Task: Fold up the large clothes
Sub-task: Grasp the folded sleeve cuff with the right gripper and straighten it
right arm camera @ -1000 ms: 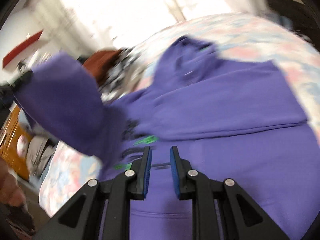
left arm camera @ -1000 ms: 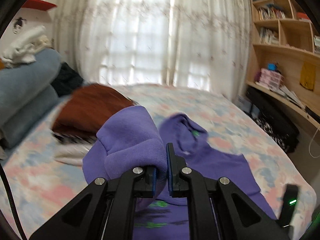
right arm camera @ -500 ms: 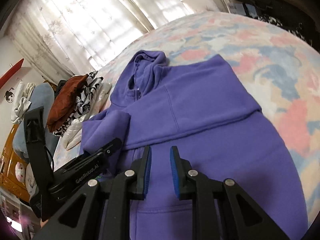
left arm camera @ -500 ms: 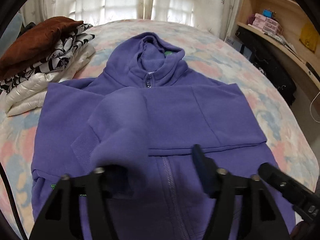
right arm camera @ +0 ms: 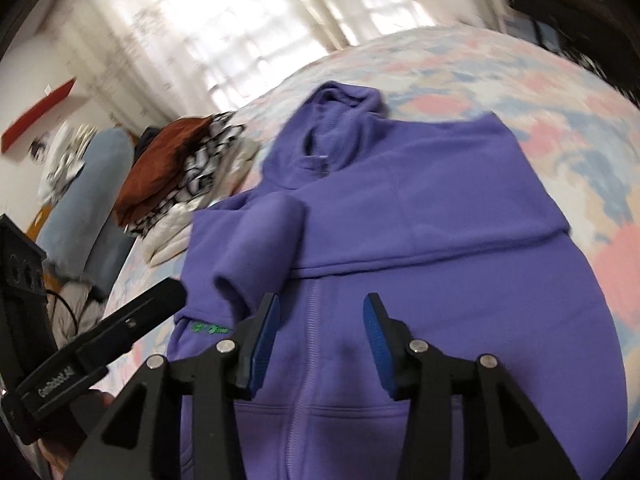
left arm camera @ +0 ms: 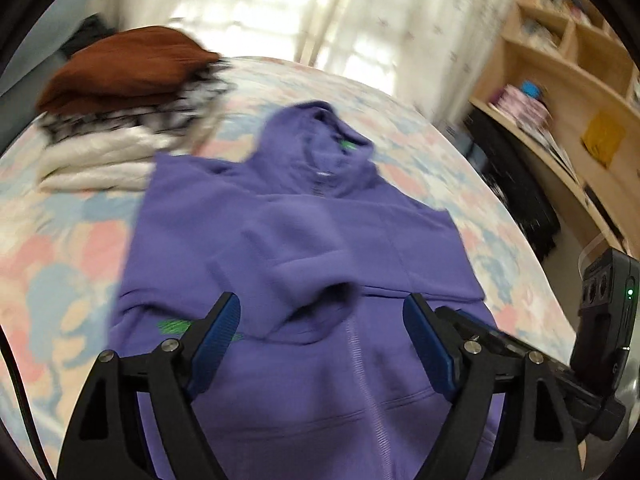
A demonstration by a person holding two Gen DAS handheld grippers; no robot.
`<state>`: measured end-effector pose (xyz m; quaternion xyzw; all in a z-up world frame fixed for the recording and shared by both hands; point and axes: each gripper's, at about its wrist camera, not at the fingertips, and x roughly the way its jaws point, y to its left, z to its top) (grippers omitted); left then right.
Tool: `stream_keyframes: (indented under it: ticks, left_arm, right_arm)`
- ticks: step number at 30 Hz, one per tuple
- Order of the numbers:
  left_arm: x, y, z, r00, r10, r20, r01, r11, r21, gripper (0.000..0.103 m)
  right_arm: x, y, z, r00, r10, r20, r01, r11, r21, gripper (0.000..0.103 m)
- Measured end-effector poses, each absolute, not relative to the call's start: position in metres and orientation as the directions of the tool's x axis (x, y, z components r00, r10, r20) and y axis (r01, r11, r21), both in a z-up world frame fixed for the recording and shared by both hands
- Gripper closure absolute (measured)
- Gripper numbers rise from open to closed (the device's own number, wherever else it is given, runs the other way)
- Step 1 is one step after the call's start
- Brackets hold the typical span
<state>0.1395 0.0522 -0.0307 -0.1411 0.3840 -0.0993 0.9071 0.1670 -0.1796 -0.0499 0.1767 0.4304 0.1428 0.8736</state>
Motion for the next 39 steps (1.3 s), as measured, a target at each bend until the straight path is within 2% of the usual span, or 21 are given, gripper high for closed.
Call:
stream_keyframes:
  ticks: [2,5,6,11,12,17,21,23,25,26,28,30,32,35,37,39]
  left_arm:
    - [0.129,0.074,-0.033,0.697,-0.248,-0.673,0.012,0.942,-0.335,0.021]
    - [0.115,0.102,-0.040,0.698,-0.182,-0.693,-0.064,0.948,-0.313,0.021]
    - [0.110,0.111,-0.043,0.693,-0.161,-0.703,-0.087,0.949,-0.303,0.021]
    - [0.097,0.137,-0.056,0.677,-0.118,-0.727,-0.134,0.951,-0.280,0.021]
    - [0.095,0.142,-0.058,0.679,-0.114,-0.725,-0.138,0.951,-0.278,0.021]
    - [0.092,0.162,-0.074,0.671,-0.129,-0.730,-0.160,0.936,-0.313,0.021]
    - [0.091,0.173,-0.086,0.663,-0.141,-0.735,-0.184,0.921,-0.343,0.021]
    - [0.090,0.178,-0.090,0.661,-0.147,-0.736,-0.191,0.916,-0.354,0.021]
    - [0.088,0.183,-0.091,0.662,-0.147,-0.735,-0.198,0.911,-0.361,0.021]
    - [0.088,0.186,-0.092,0.664,-0.147,-0.733,-0.201,0.909,-0.364,0.021]
    - [0.087,0.190,-0.093,0.668,-0.147,-0.729,-0.208,0.905,-0.372,0.021]
    - [0.086,0.193,-0.093,0.670,-0.151,-0.727,-0.213,0.899,-0.383,0.021]
    - [0.085,0.194,-0.094,0.672,-0.156,-0.724,-0.214,0.894,-0.393,0.021]
    - [0.085,0.193,-0.094,0.671,-0.166,-0.723,-0.210,0.892,-0.399,0.021]
    - [0.088,0.190,-0.094,0.666,-0.175,-0.725,-0.198,0.896,-0.398,0.021]
    - [0.091,0.185,-0.093,0.663,-0.175,-0.728,-0.182,0.905,-0.383,0.021]
  right_arm:
    - [0.168,-0.162,-0.042,0.595,0.382,-0.707,-0.146,0.917,0.372,0.059]
    - [0.171,-0.130,-0.034,0.606,0.342,-0.718,-0.236,0.939,0.249,0.048]
    - [0.171,-0.120,-0.034,0.611,0.325,-0.722,-0.266,0.943,0.199,0.048]
    - [0.174,-0.052,-0.047,0.629,0.183,-0.756,-0.462,0.869,-0.175,0.048]
    - [0.173,-0.039,-0.052,0.659,0.125,-0.741,-0.478,0.831,-0.285,0.048]
    - [0.180,0.000,-0.079,0.753,-0.038,-0.656,-0.502,0.612,-0.611,0.048]
    - [0.187,0.025,-0.103,0.808,-0.112,-0.578,-0.479,0.445,-0.757,0.048]
    - [0.190,0.036,-0.108,0.823,-0.112,-0.557,-0.478,0.394,-0.785,0.057]
    - [0.195,0.043,-0.105,0.822,-0.091,-0.562,-0.490,0.391,-0.779,0.068]
    - [0.199,0.045,-0.098,0.813,-0.076,-0.578,-0.498,0.424,-0.756,0.080]
    - [0.211,0.040,-0.069,0.782,-0.020,-0.622,-0.501,0.573,-0.649,0.088]
    - [0.227,0.019,-0.039,0.763,0.046,-0.645,-0.448,0.757,-0.476,0.094]
    - [0.250,-0.039,-0.008,0.752,0.111,-0.650,-0.253,0.959,-0.129,0.095]
    - [0.267,-0.130,-0.023,0.683,0.158,-0.713,0.074,0.956,0.283,0.093]
    - [0.268,-0.167,-0.055,0.596,0.185,-0.782,0.195,0.911,0.364,0.092]
    - [0.264,-0.183,-0.078,0.527,0.190,-0.828,0.226,0.908,0.353,0.082]
